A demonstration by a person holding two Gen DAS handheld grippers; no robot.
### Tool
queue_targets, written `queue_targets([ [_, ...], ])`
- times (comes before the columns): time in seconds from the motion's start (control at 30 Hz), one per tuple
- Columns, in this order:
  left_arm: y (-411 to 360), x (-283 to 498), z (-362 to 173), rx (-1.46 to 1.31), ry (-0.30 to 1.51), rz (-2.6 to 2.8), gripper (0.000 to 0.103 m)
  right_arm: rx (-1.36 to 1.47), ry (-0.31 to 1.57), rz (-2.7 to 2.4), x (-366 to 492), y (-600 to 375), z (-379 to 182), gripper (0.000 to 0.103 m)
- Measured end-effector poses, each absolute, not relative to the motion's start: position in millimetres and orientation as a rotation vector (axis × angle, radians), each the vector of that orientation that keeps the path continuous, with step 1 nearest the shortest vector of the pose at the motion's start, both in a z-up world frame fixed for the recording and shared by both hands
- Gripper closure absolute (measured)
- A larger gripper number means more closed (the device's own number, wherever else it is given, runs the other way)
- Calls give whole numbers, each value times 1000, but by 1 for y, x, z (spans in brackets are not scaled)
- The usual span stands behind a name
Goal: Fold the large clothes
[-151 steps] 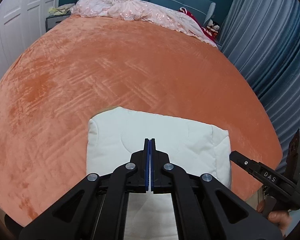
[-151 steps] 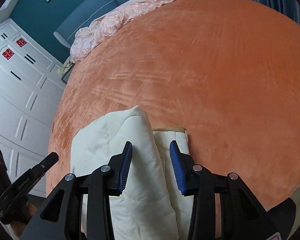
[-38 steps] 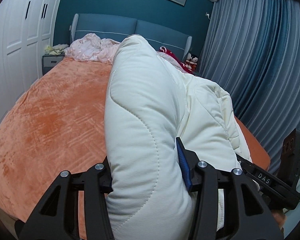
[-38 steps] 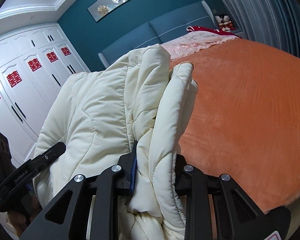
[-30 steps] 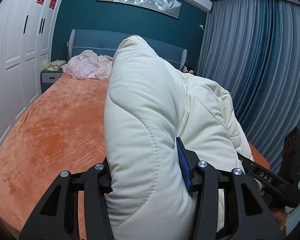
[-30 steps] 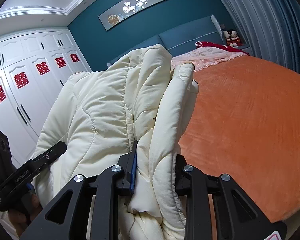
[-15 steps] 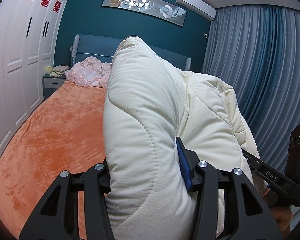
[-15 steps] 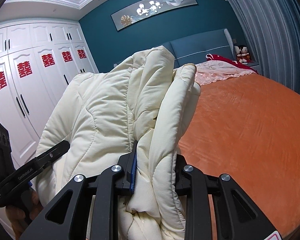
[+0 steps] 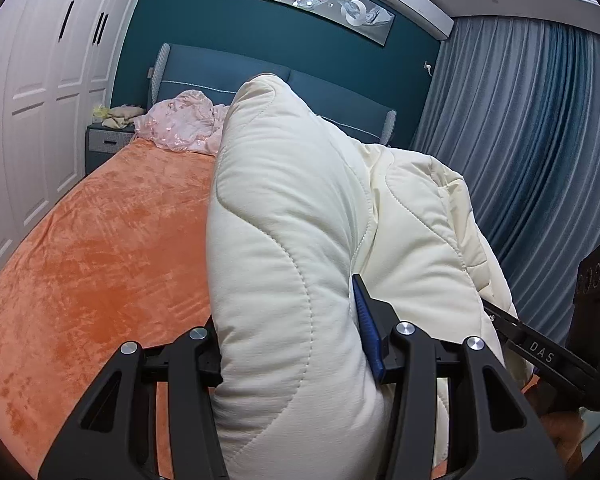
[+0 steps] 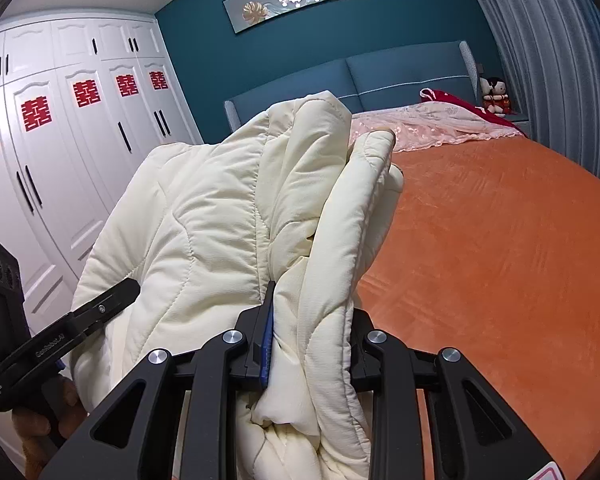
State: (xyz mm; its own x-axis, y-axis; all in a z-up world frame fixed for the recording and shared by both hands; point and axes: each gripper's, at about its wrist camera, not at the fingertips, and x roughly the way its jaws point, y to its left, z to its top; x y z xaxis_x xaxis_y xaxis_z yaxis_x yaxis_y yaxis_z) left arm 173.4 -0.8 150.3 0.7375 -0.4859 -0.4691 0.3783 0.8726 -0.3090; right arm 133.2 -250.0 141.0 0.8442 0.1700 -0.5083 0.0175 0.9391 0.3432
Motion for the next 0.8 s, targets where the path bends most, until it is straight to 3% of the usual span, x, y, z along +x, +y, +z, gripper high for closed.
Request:
queue_targets([
  [0.8,19,257,-30,-283,879,-387,56,329,890,67,227,-224,-20,78],
])
